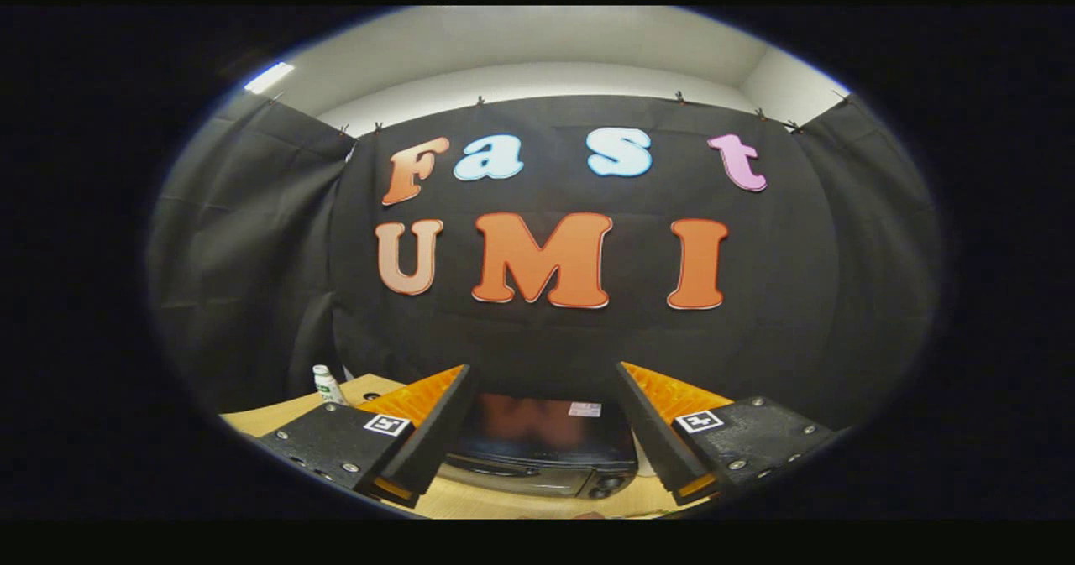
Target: Open the toaster oven, put the food inside, and close the toaster oven door.
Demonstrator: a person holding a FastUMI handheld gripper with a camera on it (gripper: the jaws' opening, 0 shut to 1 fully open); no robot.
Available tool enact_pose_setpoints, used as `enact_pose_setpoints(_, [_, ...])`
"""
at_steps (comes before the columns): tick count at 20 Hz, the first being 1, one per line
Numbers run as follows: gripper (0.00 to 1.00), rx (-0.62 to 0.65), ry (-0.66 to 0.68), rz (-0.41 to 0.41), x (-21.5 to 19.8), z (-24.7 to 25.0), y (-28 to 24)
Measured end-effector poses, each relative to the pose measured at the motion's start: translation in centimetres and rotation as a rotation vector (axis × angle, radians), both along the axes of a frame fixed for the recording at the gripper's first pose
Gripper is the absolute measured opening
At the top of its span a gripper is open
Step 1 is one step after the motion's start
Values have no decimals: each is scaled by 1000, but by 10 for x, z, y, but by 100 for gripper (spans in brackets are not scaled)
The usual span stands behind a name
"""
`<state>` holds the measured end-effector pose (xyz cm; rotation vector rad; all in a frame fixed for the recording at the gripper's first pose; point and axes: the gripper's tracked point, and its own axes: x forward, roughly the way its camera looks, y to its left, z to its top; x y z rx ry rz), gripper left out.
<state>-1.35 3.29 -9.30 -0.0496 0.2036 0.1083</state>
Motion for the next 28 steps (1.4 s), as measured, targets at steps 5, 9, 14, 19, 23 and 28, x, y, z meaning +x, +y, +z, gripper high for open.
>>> enact_pose_setpoints(5, [99, -60, 122, 59, -11, -68, 15])
enact_pose_setpoints(9, [97, -39, 235, 95, -14, -128, 28])
enact_pose_setpoints(14, [96, -5, 273, 70, 0, -156, 38])
enact_pose_setpoints(19, [97, 9, 321, 34, -1, -184, 36])
enact_pose_setpoints(23, [92, 49, 250, 27, -3, -182, 41])
enact_pose_setpoints(28, [87, 67, 226, 93, -37, -179, 52])
